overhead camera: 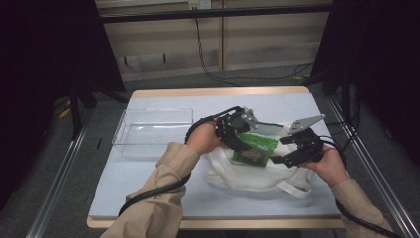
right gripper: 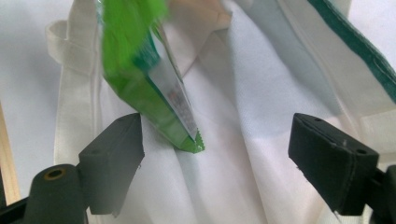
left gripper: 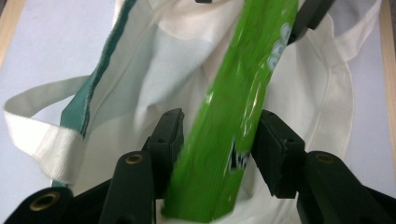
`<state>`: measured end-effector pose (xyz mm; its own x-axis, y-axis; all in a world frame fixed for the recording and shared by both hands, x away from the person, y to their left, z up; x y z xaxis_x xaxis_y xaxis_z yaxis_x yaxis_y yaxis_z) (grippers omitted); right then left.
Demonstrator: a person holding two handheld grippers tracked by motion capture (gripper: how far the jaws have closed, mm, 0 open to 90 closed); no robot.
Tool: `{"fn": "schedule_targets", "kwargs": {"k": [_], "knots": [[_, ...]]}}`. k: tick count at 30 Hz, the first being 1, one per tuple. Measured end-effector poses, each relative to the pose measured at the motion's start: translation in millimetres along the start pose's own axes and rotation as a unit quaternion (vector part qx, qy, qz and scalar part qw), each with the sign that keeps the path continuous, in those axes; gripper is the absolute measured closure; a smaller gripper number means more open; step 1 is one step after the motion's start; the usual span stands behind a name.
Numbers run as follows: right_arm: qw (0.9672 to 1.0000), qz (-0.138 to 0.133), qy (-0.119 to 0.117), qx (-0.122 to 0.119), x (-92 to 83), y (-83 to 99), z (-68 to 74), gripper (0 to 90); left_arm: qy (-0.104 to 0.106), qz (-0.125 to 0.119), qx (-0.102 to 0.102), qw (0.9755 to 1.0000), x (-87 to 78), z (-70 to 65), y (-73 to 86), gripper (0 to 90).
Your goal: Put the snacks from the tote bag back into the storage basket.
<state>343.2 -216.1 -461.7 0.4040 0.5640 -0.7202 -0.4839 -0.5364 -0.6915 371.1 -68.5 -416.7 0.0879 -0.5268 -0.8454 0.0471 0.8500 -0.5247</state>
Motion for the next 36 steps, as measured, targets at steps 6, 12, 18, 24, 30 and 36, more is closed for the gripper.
{"fn": "schedule_targets", "kwargs": {"k": [6, 12, 18, 24, 30, 36], "knots": [[0.9999, 0.005, 0.01, -0.001, 2.5, 5.4, 0.2, 16.3, 0.021, 0.032, 0.022, 0.999, 3.6, -6.8, -2.9, 61.2], [0.9999, 0.008, 0.013, -0.002, 6.2, 11.3, 3.8, 15.5, 0.024, 0.066, 0.025, 0.9972, 3.5, -6.8, 2.0, 70.2], [0.9999, -0.005, 0.008, 0.013, 8.2, 13.6, 3.6, 14.2, 0.025, 0.074, 0.013, 0.9969, -2.3, -3.7, 8.9, 71.9], [0.9998, -0.009, 0.008, 0.016, 11.8, 15.8, 5.3, 12.7, 0.023, 0.077, -0.001, 0.9968, -8.9, -1.7, 15.5, 72.3], [0.9996, -0.013, 0.006, 0.025, 15.9, 15.9, 6.7, 10.4, 0.028, 0.077, -0.024, 0.9963, -15.8, 0.1, 19.1, 72.9], [0.9995, -0.009, 0.002, 0.029, 16.9, 15.5, 7.9, 8.0, 0.028, 0.058, -0.058, 0.9962, -24.4, 4.0, 20.2, 73.8]]}}
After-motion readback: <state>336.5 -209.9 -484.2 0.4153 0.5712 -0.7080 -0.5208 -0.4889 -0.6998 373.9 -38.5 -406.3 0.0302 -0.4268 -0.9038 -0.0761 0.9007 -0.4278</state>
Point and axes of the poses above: each handheld gripper's, and its own axes: x roughly forward along the jaws, y roughly out of its underside, z roughly to its left, the point moved 8 cm from there along x, roughly forward along the jaws, and after that the axes turned 1 degree about -x, right-handed, at the moved point
